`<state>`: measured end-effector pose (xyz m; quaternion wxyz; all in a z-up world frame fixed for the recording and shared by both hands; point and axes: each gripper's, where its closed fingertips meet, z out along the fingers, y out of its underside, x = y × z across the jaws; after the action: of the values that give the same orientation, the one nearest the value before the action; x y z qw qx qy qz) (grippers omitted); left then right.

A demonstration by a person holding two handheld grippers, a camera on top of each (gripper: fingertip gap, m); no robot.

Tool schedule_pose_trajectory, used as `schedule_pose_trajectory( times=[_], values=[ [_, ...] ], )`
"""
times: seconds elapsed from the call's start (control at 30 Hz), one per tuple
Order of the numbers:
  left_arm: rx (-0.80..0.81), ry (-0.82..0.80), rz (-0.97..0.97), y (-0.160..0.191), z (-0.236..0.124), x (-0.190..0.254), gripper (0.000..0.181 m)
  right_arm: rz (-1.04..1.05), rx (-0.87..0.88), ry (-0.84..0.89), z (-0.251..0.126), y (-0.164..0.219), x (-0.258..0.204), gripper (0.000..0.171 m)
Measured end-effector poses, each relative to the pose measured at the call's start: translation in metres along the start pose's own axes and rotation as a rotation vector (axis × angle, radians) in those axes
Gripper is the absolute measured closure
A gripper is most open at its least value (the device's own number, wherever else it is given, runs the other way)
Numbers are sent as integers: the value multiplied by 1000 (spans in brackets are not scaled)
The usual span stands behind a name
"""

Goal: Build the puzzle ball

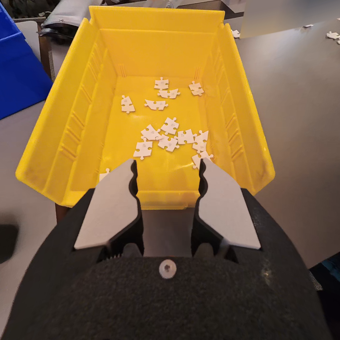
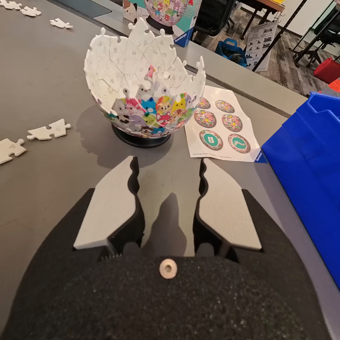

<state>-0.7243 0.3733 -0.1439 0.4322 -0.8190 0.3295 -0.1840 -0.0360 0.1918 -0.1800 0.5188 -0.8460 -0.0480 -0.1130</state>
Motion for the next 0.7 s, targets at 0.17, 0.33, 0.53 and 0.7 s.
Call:
schedule_pose_trajectory(
  times=[0.17,0.33,0.53,0.7],
  values=[
    [-7,6,-13,3,3,1,118,2,-2,-3,0,0,0,108],
    [-46,2,-14,9,7,1,118,2,-5,-8,0,1,-1,108],
    [-60,-4,-1,8,12,1,119,-2,-3,-9,0,0,-1,108],
    [-166,-13,64,6,26,-5,120,-6,-10,-13,1,1,-2,109]
  ],
)
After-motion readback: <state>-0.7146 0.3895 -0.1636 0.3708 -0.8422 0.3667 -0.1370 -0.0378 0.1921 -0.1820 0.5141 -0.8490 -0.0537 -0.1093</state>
